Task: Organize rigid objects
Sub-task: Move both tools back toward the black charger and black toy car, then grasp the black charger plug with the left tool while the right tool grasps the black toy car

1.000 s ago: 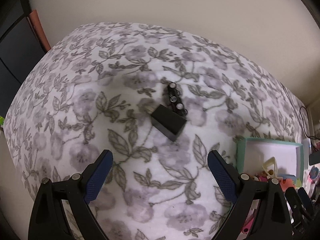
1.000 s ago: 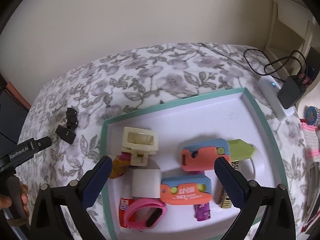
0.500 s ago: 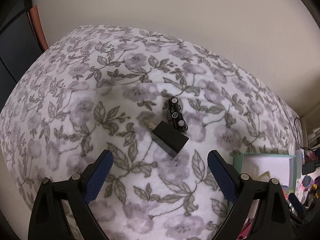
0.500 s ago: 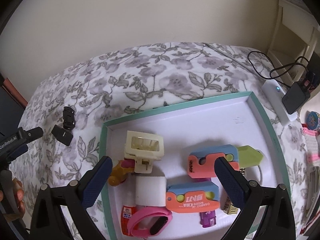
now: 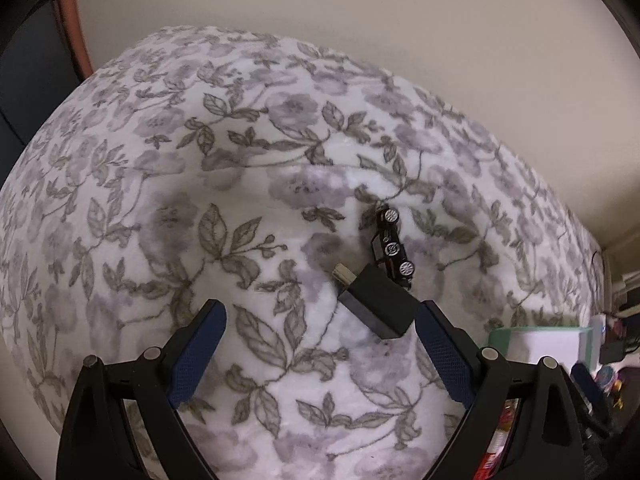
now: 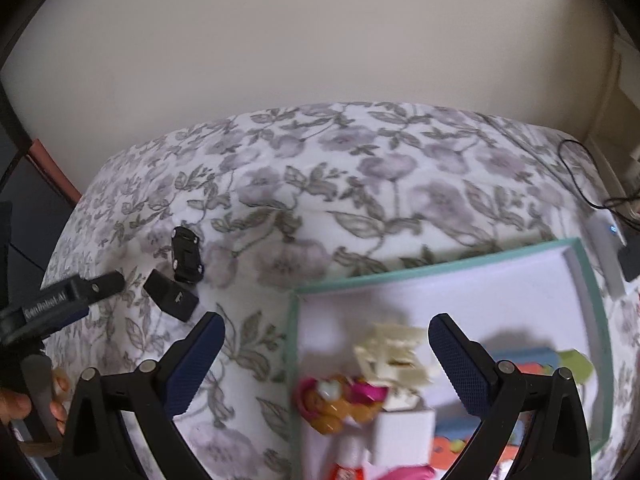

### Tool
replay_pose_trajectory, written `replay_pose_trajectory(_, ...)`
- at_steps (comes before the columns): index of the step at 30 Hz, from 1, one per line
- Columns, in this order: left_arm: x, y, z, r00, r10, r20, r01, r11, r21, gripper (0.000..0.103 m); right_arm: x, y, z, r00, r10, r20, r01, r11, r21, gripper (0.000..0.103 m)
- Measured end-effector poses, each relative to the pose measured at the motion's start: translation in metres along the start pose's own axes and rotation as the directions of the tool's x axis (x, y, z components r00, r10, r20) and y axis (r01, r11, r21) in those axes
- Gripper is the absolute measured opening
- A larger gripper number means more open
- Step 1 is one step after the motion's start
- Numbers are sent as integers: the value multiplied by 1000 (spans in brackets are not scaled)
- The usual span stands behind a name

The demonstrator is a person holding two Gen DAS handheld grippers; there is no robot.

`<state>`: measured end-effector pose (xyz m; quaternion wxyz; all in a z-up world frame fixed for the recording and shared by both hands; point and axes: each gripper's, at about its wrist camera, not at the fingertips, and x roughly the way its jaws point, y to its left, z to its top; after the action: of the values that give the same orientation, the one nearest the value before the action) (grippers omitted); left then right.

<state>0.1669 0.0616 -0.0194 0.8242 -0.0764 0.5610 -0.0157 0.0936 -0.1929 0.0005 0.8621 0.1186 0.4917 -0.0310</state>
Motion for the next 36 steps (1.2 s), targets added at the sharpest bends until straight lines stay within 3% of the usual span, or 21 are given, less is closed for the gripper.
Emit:
replay_pose_trajectory(5, 22, -5, 1, 998, -44, -47, 46, 998, 37, 95, 19, 6, 8, 1000, -11, -18, 10, 1000, -18, 103)
replay_pose_trajectory(13, 36, -17, 6, 998, -45, -51, 52, 989, 141, 95, 40, 16, 21, 1000, 6, -20, -7, 999, -36, 103)
replay_pose_trajectory(17, 40, -32, 6, 995, -84, -51, 93, 969, 229, 95, 45, 17, 28, 1000, 12, -19, -13, 999, -35, 103)
replay_pose_trajectory(23, 49, -57, 0, 995, -84, -58, 98, 938, 333, 95, 49, 13, 39, 1000, -2, -22, 1, 999, -44, 103)
replay_pose_trajectory(28, 53, -70, -6, 997, -74, -7, 71, 910, 408, 95, 53, 11, 43, 1000, -4, -29, 3, 999, -46, 103)
replay_pose_trajectory(31, 51, -69, -4, 996, -86, 24, 68, 909, 411, 89, 54, 11, 43, 999, -2, -34, 0, 999, -40, 103)
replay_pose_trajectory(33, 51, -66, -1, 996, -85, 39, 62, 913, 402, 78, 54, 11, 44, 999, 0, -35, -2, 999, -36, 103)
replay_pose_trajectory(36, 50, -63, 3, 995, -79, 58, 49, 916, 399, 76, 52, 13, 44, 1000, 12, -29, -13, 999, -39, 103)
